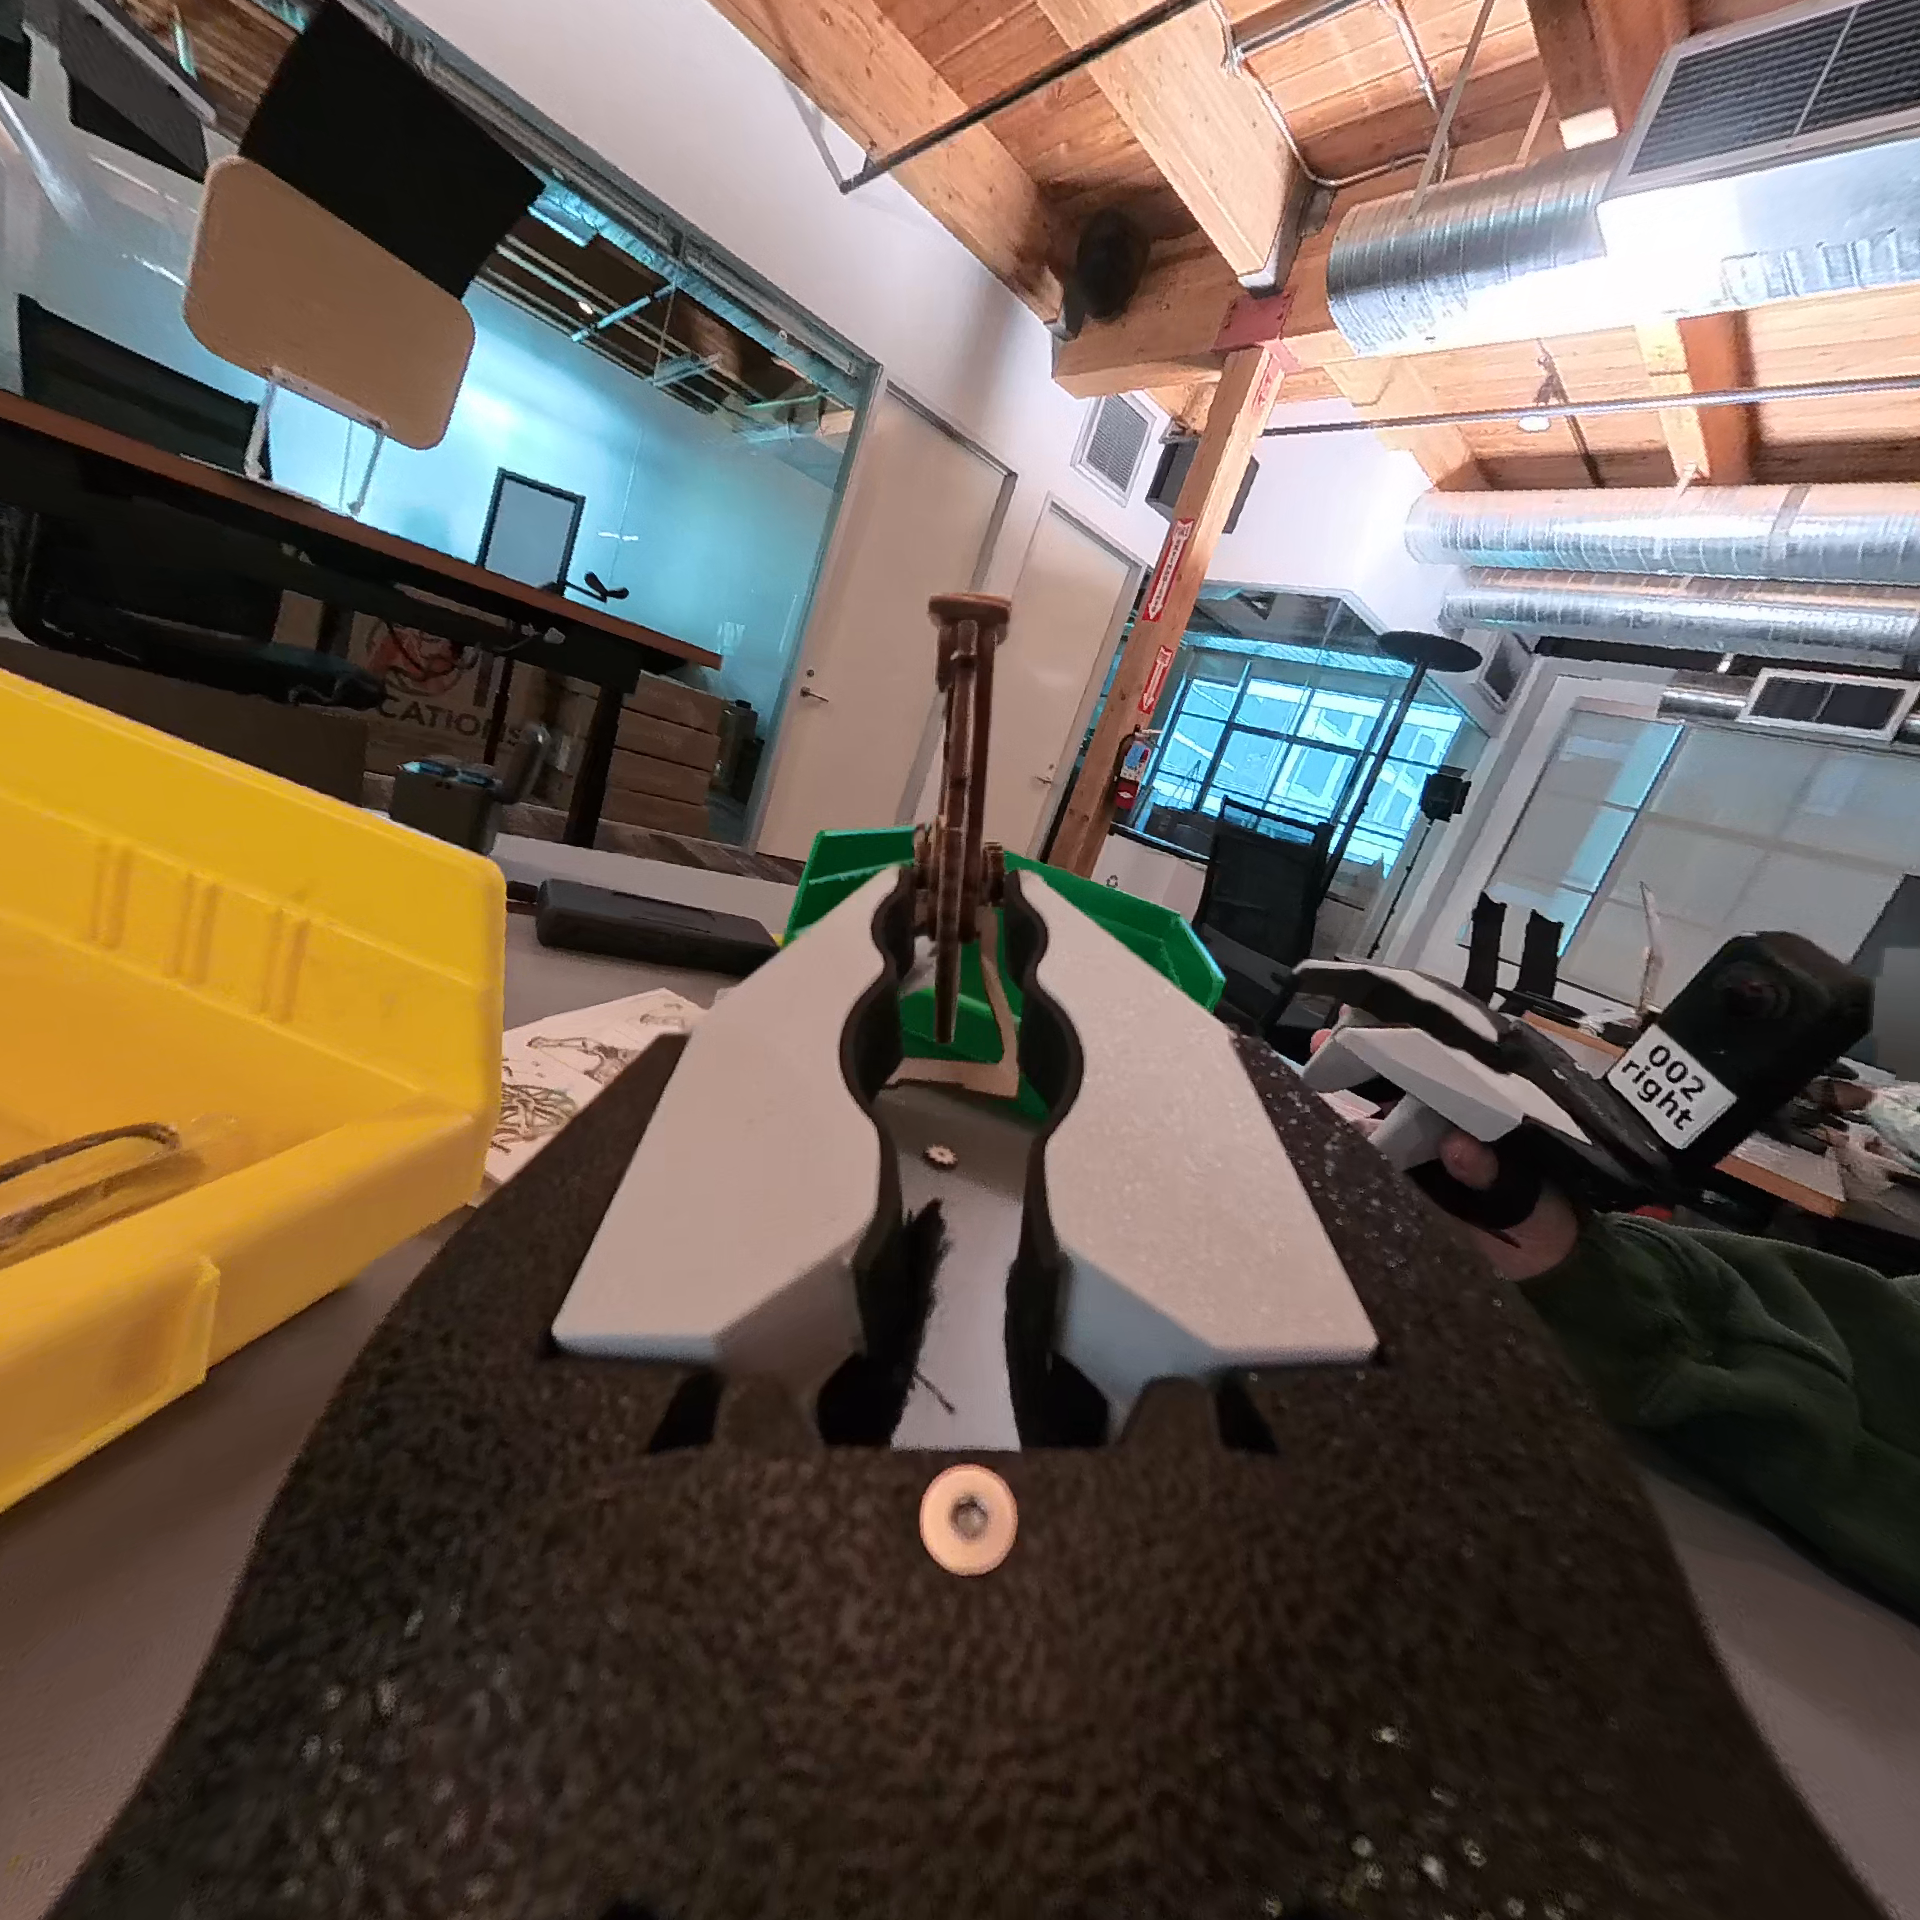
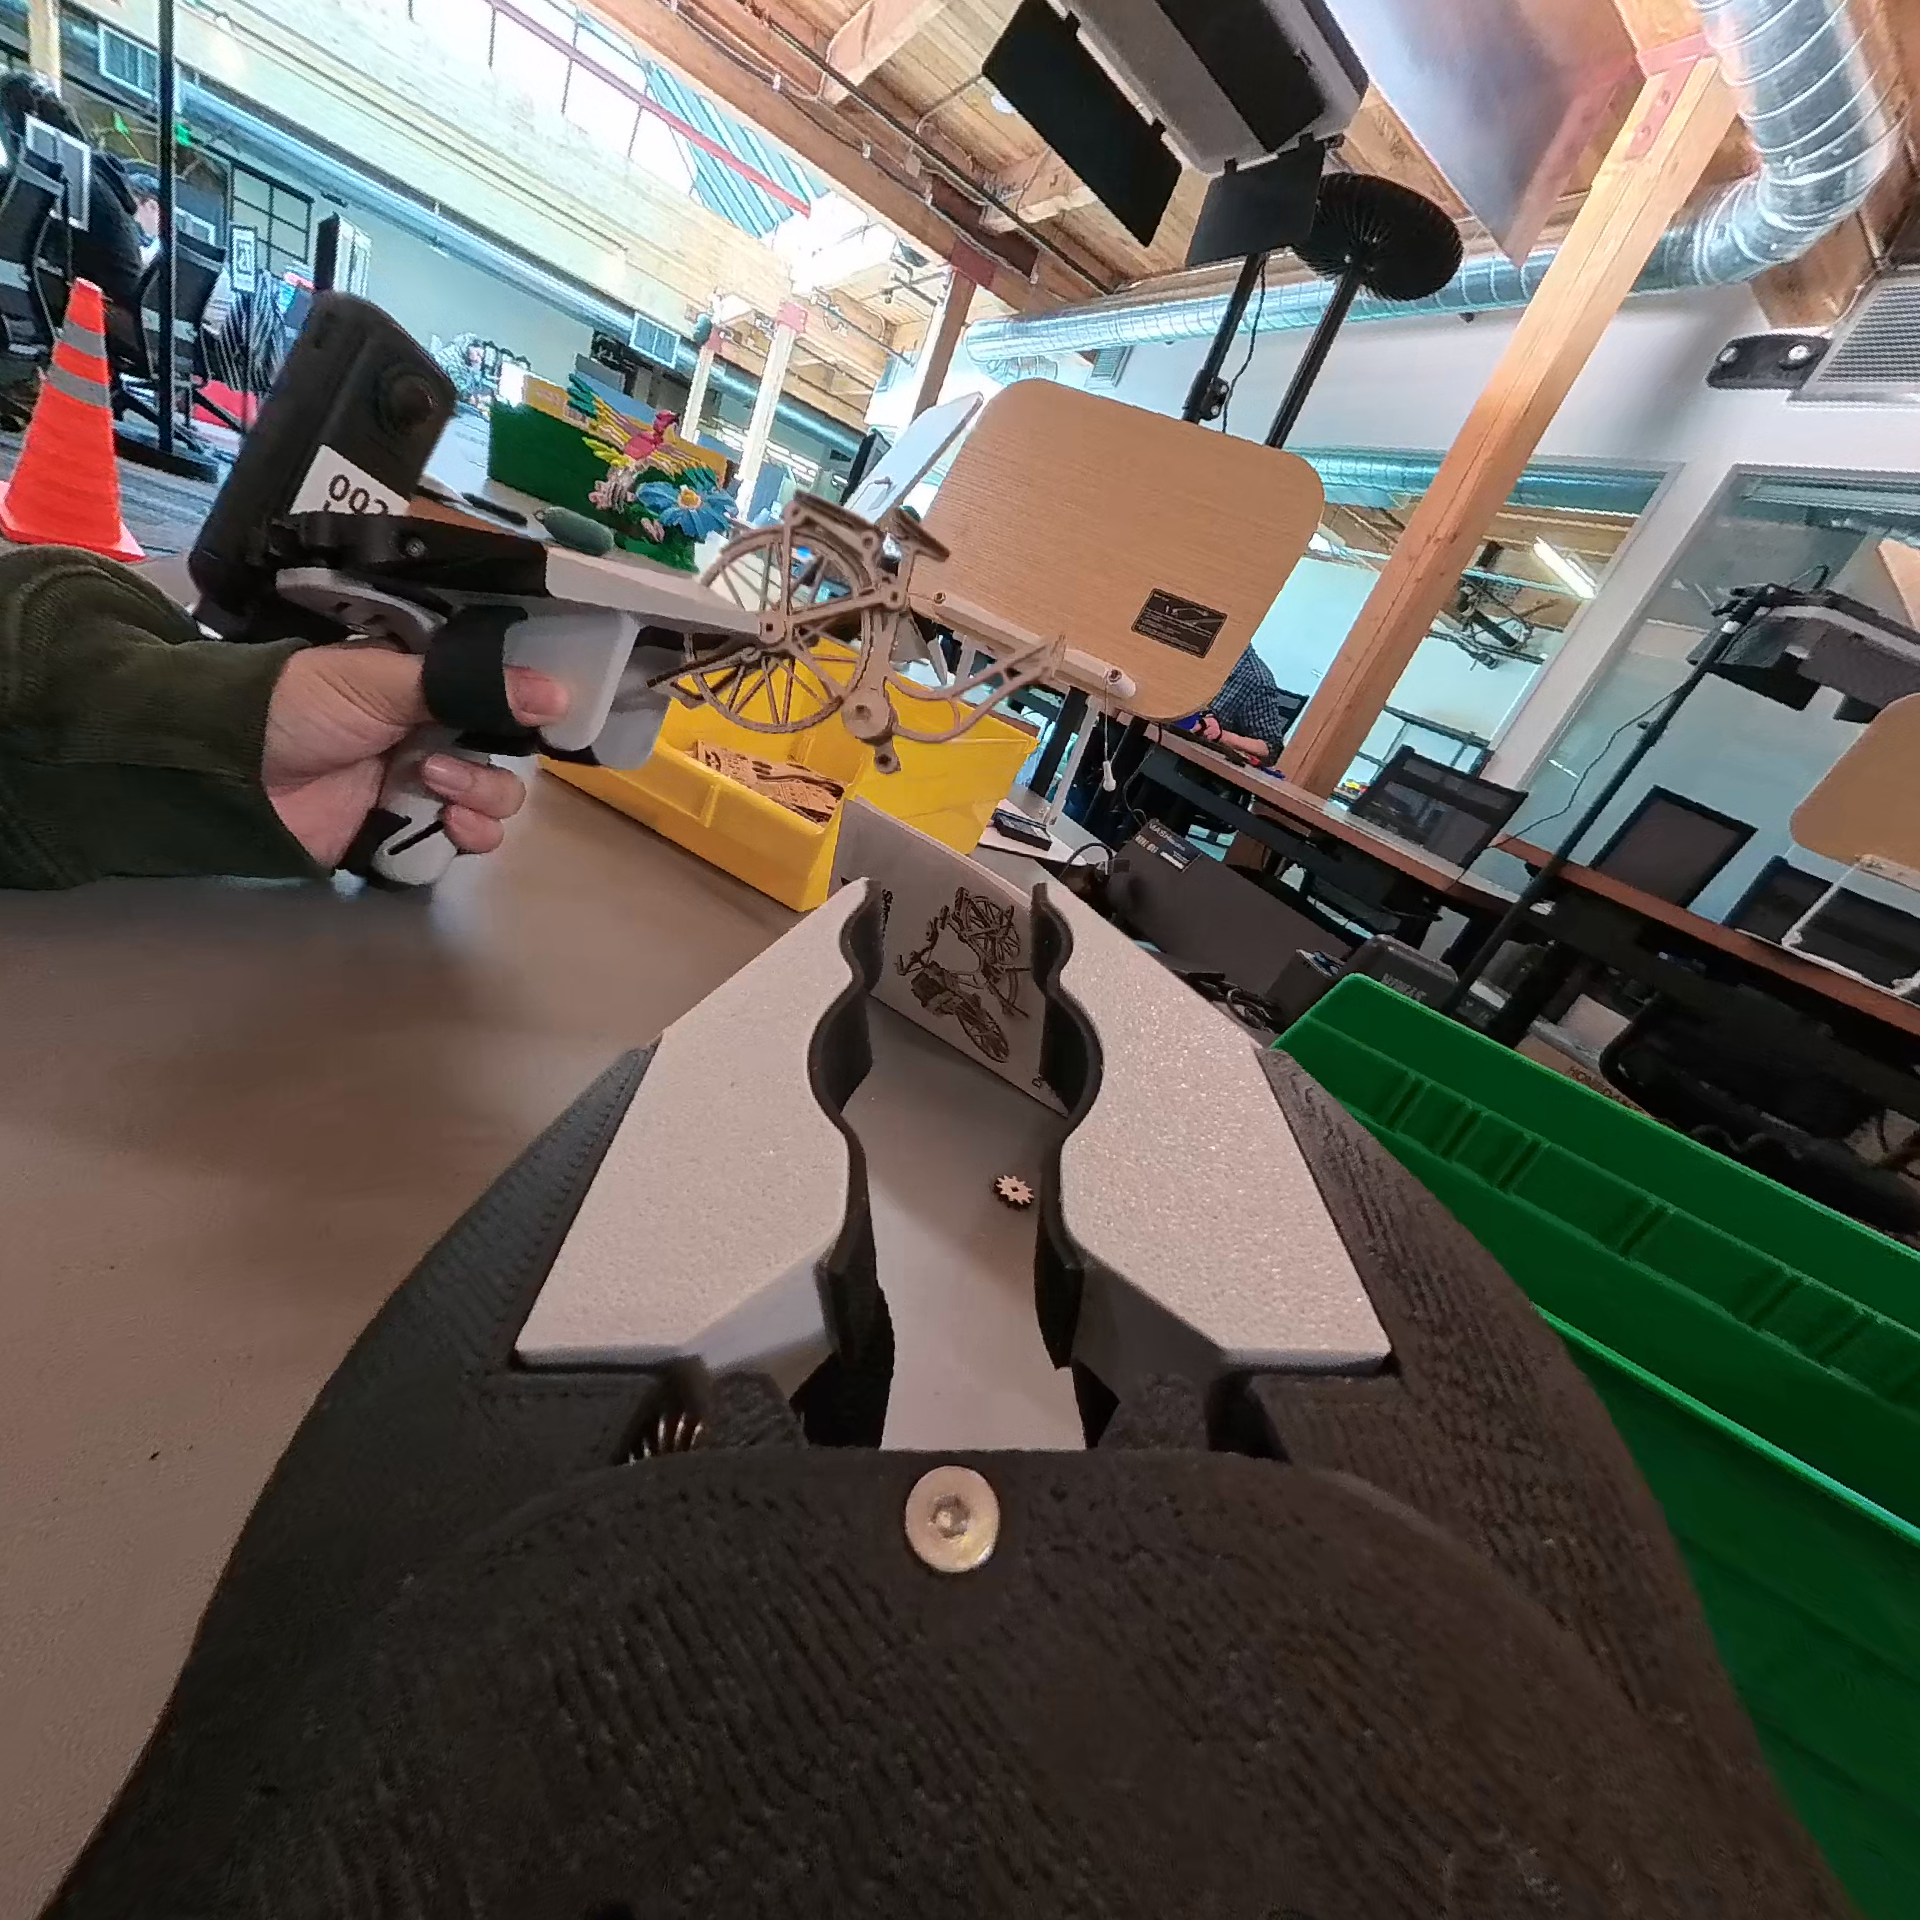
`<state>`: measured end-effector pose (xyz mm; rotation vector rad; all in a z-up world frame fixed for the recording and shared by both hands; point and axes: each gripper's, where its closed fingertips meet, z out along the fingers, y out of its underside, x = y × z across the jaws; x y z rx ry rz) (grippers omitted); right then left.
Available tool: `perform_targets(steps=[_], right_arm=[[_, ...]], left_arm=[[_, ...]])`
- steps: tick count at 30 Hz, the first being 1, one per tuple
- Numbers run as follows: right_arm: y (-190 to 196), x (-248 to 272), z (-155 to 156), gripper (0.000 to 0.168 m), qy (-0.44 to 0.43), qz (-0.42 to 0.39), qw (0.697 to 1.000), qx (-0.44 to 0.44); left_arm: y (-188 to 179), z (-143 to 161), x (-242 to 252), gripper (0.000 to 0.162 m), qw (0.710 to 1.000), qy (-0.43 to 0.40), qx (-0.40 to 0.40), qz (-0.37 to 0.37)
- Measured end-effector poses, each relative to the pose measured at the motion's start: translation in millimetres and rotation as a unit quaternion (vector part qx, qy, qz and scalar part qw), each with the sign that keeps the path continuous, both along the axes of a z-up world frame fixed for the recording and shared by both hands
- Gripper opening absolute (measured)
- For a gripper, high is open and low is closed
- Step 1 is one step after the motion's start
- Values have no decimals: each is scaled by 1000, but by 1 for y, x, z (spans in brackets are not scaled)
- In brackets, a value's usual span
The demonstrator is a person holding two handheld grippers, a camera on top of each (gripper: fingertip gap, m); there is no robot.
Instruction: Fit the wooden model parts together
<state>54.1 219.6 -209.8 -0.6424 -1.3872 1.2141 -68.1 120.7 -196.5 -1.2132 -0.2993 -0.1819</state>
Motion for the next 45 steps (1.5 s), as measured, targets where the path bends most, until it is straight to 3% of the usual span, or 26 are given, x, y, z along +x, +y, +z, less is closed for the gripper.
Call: perform_targets(steps=[5, 15, 20, 24, 26, 29, 33, 36, 37, 39, 40, 42, 45], right_arm=[[-11, -2, -11, 26, -2, -3, 997, 77], [-27, -18, -48, 21, -30, -54, 961, 269], [-22, -29, -72, 22, -75, -83, 934, 341], [-4, -33, -64, 24, -79, -147, 920, 354], [-5, -39, -58, 36, -103, -151, 934, 308], [-23, -69, -49, 68, -153, -128, 953, 228], [-21, -126, -51, 93, -203, -149, 928, 275], [-11, -158, -57, 92, -224, -162, 917, 286], [-4, -163, -63, 89, -242, -173, 909, 290], [3, -160, -78, 66, -278, -184, 889, 314], [6, -156, -81, 51, -280, -194, 880, 332], [1, -142, -87, 4, -282, -189, 864, 371], [-12, -125, -87, 0, -256, -194, 854, 409]], left_arm=[[-7, 23, -2, 14, 998, 38, 29, 26], [33, 49, 3, 14, 977, 210, 14, -30], [39, 41, 3, 14, 971, 225, 16, -83], [29, 32, 6, 14, 975, 189, 22, -117], [25, 35, 7, 14, 974, 189, 28, -118], [16, 42, -10, 14, 977, 185, 40, -98], [2, 49, -49, 14, 987, 138, 54, -60], [-4, 50, -70, 14, 991, 118, 57, -37], [-5, 50, -74, 14, 991, 112, 58, -34], [-7, 51, -78, 14, 993, 99, 62, -35], [-8, 51, -79, 14, 993, 95, 64, -35], [-8, 51, -80, 14, 993, 91, 64, -36], [-5, 46, -79, 14, 994, 86, 57, -43]])
